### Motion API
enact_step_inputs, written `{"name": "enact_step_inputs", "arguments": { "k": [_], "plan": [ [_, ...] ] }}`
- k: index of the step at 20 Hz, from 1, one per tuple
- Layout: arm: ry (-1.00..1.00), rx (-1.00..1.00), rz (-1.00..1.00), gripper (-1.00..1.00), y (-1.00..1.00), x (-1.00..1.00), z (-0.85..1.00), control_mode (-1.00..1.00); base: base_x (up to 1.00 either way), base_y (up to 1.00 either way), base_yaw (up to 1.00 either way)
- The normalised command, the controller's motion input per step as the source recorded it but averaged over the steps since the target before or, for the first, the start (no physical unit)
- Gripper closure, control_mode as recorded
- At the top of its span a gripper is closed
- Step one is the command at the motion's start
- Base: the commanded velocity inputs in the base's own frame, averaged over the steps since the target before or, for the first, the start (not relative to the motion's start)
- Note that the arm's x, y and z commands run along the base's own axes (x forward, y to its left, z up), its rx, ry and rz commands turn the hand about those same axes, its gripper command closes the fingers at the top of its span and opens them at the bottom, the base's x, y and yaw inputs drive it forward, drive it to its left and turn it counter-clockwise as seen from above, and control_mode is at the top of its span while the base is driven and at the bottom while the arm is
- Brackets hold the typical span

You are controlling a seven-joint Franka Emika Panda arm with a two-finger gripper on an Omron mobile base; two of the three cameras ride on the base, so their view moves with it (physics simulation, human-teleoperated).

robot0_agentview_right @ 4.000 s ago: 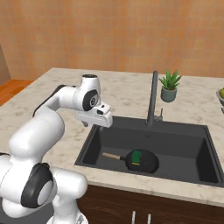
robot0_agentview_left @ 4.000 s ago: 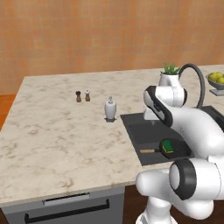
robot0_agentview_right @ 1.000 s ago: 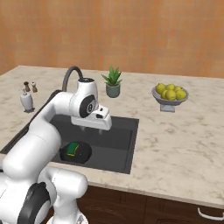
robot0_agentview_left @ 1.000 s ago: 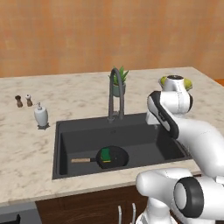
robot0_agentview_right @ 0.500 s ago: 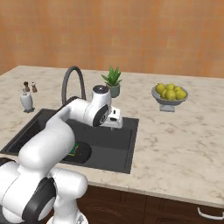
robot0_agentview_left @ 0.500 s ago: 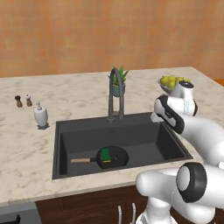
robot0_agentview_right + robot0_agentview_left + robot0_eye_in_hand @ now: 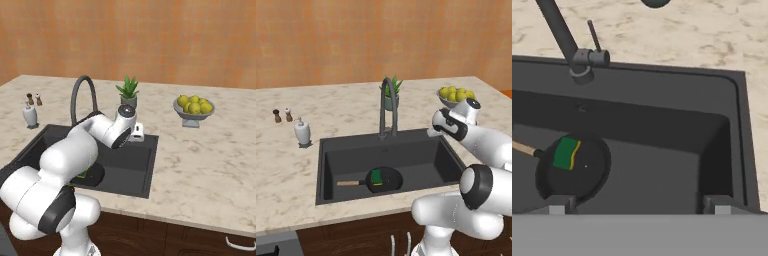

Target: Pick the pan and sponge and place them into the sink. Then turn on the water.

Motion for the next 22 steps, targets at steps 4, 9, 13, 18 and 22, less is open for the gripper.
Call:
{"name": "enact_step_inputs", "arguments": {
  "k": [4, 9, 13, 18, 22],
  "plan": [
    [-0.14, 0.05, 0.14, -1.0, -0.02, 0.42, -0.06, -1.0, 0.0, 0.0, 0.0],
    [-0.14, 0.01, 0.12, -1.0, 0.0, 0.43, -0.15, -1.0, 0.0, 0.0, 0.0],
    [-0.16, 0.0, 0.09, -1.0, 0.0, 0.37, -0.08, -1.0, 0.0, 0.0, 0.0],
    [-0.16, 0.01, 0.09, -1.0, 0.0, 0.38, -0.01, -1.0, 0.0, 0.0, 0.0],
    [-0.19, 0.0, 0.09, -1.0, 0.06, 0.38, -0.06, -1.0, 0.0, 0.0, 0.0]
  ]
}}
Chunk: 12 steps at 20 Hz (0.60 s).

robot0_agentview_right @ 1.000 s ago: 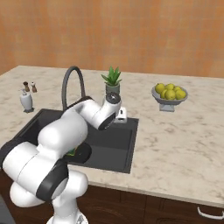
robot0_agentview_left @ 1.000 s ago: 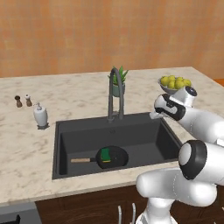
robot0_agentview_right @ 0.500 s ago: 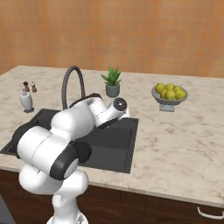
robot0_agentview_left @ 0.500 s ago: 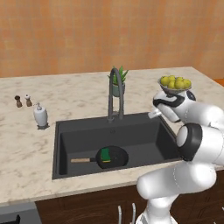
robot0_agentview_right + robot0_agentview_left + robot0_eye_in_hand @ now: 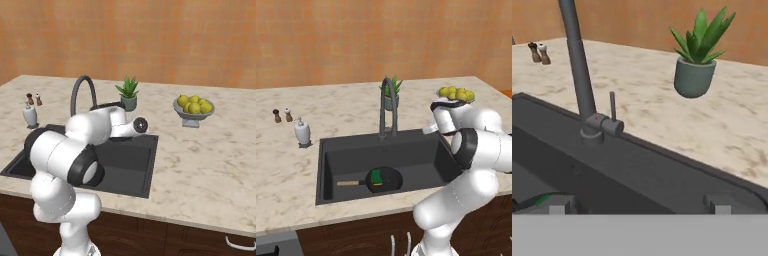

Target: Pick the pan and sponge and place them into the sink. Then turn on the water.

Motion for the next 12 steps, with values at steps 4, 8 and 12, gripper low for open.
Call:
{"name": "enact_step_inputs", "arguments": {
  "k": [4, 8, 12],
  "plan": [
    [-0.2, 0.0, 0.08, -1.0, 0.08, 0.23, 0.0, -1.0, 0.0, 0.0, 0.0],
    [-0.13, 0.02, 0.04, -1.0, 0.07, 0.15, 0.0, -1.0, 0.0, 0.0, 0.0],
    [-0.07, 0.03, 0.0, -1.0, 0.09, 0.24, 0.0, -1.0, 0.0, 0.0, 0.0]
  ]
}}
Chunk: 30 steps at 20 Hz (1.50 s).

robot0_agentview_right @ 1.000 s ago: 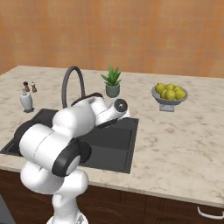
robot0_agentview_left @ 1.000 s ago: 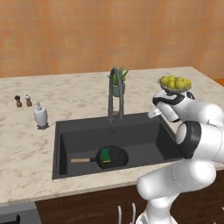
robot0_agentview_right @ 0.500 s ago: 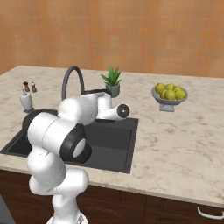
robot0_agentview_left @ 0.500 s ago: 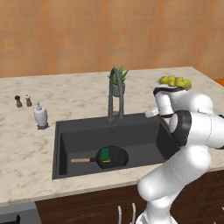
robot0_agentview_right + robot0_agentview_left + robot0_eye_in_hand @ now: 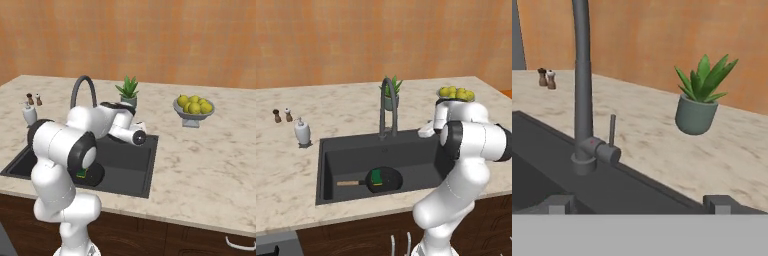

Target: Pick the pan and sponge and place them into the sink. Then turn on the water.

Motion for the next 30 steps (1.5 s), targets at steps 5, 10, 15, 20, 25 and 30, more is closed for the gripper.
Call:
{"name": "enact_step_inputs", "arguments": {
  "k": [5, 10, 15, 20, 25, 30],
  "plan": [
    [-0.08, 0.06, 0.0, -1.0, 0.06, 0.16, 0.0, -1.0, 0.0, 0.0, 0.0],
    [-0.06, 0.09, 0.0, -1.0, 0.04, 0.29, 0.0, -1.0, 0.0, 0.0, 0.0],
    [-0.05, 0.11, 0.0, -1.0, 0.02, 0.3, 0.0, -1.0, 0.0, 0.0, 0.0],
    [-0.04, 0.07, 0.0, -1.0, 0.01, 0.2, -0.08, -1.0, 0.0, 0.0, 0.0],
    [-0.05, 0.02, 0.0, -1.0, 0.19, 0.14, -0.08, -1.0, 0.0, 0.0, 0.0],
    [-0.01, 0.0, -0.01, -1.0, 0.53, 0.08, -0.02, -1.0, 0.0, 0.0, 0.0]
  ]
}}
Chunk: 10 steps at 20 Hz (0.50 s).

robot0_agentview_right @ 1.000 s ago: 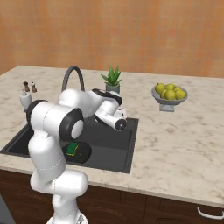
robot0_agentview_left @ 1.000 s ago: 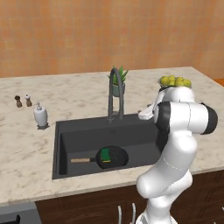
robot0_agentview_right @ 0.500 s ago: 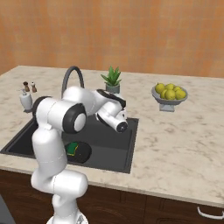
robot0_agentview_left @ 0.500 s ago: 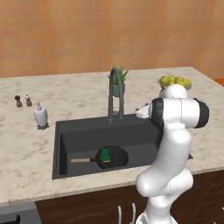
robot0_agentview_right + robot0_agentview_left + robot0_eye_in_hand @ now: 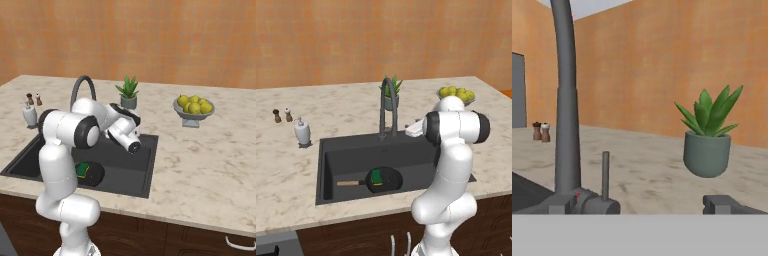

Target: Pick the pan and sponge and place them into the sink. Then turn on the water.

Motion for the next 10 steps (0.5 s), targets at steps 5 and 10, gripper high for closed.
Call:
{"name": "enact_step_inputs", "arguments": {
  "k": [5, 10],
  "plan": [
    [-0.01, 0.03, -0.01, -1.0, 0.4, 0.09, 0.0, -1.0, 0.0, 0.0, 0.0],
    [0.0, 0.1, -0.04, -1.0, 0.21, 0.06, -0.06, -1.0, 0.0, 0.0, 0.0]
  ]
}}
